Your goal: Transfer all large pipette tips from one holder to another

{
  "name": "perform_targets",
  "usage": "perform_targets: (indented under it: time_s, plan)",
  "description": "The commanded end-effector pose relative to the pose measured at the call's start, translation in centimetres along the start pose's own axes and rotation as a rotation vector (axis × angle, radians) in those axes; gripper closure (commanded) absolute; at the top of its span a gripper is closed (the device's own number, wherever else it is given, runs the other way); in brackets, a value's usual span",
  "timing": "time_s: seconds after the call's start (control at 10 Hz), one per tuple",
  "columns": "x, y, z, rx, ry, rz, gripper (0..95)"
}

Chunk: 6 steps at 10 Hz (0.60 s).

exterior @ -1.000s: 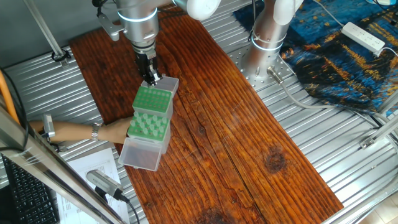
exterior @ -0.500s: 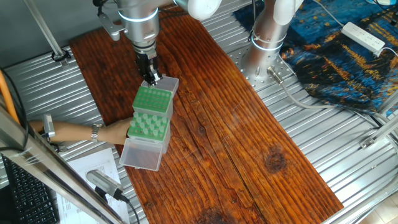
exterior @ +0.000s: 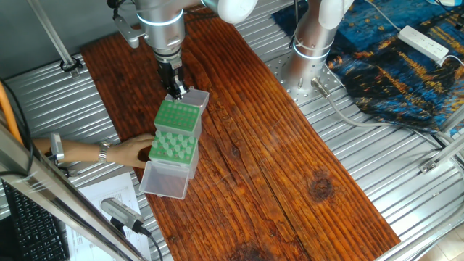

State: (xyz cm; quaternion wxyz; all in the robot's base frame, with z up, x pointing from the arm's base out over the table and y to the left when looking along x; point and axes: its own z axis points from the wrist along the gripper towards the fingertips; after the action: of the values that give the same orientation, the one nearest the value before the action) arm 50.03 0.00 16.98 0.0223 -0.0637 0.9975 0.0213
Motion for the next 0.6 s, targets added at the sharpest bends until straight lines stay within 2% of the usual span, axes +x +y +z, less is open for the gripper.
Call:
perform_targets:
  time_s: [0.1, 0.6]
  plan:
    - [0.03, 0.00, -0.01, -0.001, 0.000, -0.011, 95.0]
    - [0.03, 0.00, -0.01, -0.001, -0.001, -0.006, 95.0]
